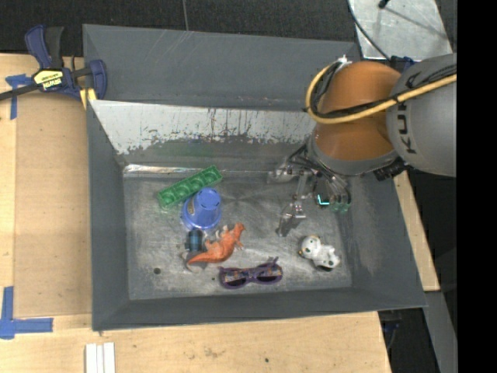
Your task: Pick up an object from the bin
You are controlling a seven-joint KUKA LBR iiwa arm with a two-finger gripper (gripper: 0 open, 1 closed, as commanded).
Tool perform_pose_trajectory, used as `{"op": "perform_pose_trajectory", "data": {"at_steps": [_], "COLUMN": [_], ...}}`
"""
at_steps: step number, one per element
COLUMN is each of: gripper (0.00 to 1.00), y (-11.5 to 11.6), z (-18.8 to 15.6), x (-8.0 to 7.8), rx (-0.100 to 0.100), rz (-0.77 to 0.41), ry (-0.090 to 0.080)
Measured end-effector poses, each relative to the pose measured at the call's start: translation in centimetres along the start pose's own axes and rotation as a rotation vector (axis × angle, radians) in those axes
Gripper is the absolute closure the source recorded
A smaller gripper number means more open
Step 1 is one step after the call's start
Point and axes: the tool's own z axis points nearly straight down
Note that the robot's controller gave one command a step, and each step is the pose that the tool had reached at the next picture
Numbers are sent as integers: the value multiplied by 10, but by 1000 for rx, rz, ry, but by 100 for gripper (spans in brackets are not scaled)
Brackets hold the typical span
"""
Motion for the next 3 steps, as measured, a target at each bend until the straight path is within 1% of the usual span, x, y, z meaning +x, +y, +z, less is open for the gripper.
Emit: {"op": "perform_pose_trajectory", "data": {"at_steps": [1, 2, 3], "gripper": [0, 0, 0], "y": [0, -54, -117], "z": [-4, 39, 23], "x": [-2, 34, 50], "rx": [0, 1, 0], "rz": [0, -89, -40], "ry": [-7, -10, -5]}}
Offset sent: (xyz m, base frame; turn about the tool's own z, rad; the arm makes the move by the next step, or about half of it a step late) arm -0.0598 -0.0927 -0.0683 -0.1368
